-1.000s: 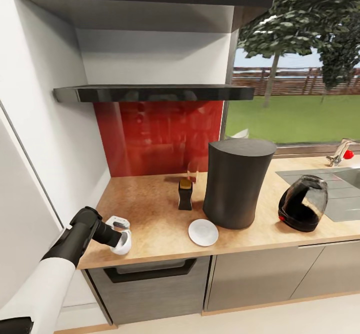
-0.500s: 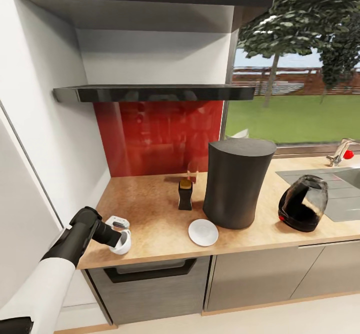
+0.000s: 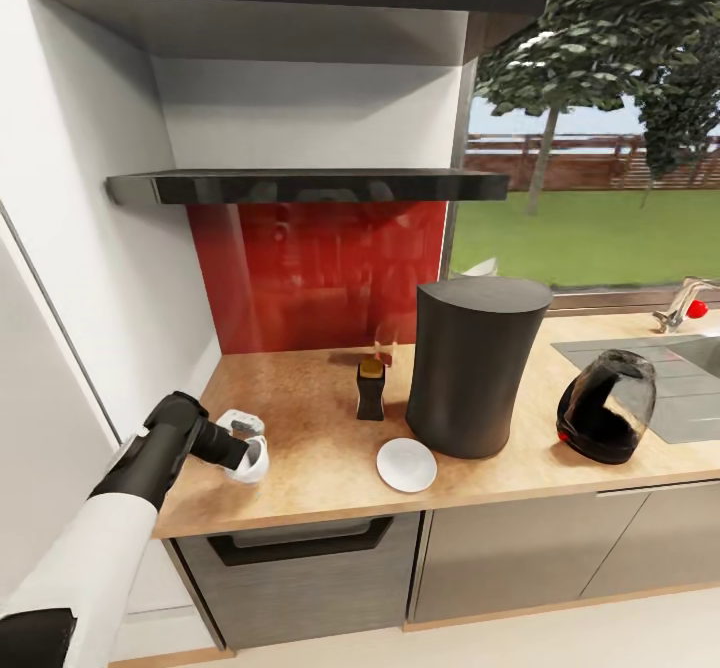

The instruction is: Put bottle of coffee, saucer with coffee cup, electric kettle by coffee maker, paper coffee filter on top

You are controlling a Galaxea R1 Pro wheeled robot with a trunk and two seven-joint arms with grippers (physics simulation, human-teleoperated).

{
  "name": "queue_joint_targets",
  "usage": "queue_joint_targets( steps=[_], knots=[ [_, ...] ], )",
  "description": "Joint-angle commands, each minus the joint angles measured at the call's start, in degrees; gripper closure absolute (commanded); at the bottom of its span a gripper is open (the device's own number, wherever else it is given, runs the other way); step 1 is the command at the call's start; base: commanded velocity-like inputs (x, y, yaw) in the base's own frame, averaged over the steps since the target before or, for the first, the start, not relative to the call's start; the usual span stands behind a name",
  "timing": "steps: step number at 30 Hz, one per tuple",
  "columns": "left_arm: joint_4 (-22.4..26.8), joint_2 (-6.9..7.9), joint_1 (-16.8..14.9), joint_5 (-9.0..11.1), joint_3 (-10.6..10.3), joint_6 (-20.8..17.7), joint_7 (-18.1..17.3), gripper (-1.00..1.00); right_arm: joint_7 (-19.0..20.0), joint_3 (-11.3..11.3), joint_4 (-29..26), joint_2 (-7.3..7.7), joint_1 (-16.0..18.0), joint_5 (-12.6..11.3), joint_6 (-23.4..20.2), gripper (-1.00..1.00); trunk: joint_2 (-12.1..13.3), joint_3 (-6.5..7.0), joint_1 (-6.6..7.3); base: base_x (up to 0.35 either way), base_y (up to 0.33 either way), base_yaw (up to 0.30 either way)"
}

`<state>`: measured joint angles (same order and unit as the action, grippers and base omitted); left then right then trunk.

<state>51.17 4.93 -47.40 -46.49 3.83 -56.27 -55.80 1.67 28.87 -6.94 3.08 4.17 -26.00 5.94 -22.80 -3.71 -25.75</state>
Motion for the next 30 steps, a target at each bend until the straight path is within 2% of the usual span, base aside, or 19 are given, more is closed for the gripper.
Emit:
queue_joint_targets(
  steps=[1,6,10,17,23,30],
  knots=[
    [0.0,-0.16,-1.3,-0.6,0.0,-0.4,-0.6,1.00,0.2,0.3,0.0,0.01,0.0,-0.6,0.2,-1.00,-0.1,-0.14,-0.04,0.000,0.000,0.000],
    [-0.4,-0.71,-5.4,-0.6,-0.3,-0.7,-2.6,1.00,0.2,0.2,-0.1,0.00,0.0,-0.7,0.2,-1.00,-0.1,-0.14,-0.04,0.000,0.000,0.000],
    [-0.7,-0.93,-6.8,-0.8,-0.4,-0.8,-3.2,1.00,0.2,0.1,-0.1,0.00,0.0,-0.7,0.2,-1.00,-0.1,-0.14,-0.04,0.000,0.000,0.000],
    [-0.7,-0.81,-6.4,-1.3,-0.4,-0.8,-3.3,1.00,0.3,0.0,-0.2,0.13,0.0,-0.8,0.2,-1.00,-0.1,-0.09,-0.04,0.000,0.000,-0.041],
    [-0.8,-0.81,-6.2,-1.6,-0.4,-0.7,-3.0,1.00,0.4,0.0,-0.2,0.19,0.0,-0.8,0.2,-1.00,-0.1,0.09,-0.04,0.017,-0.004,-0.255],
    [-0.8,-0.80,-6.2,-1.8,-0.4,-0.7,-2.8,1.00,0.4,0.0,-0.2,0.18,0.0,-0.8,0.2,-1.00,-0.1,0.28,-0.04,0.192,-0.128,-0.287]
  ],
)
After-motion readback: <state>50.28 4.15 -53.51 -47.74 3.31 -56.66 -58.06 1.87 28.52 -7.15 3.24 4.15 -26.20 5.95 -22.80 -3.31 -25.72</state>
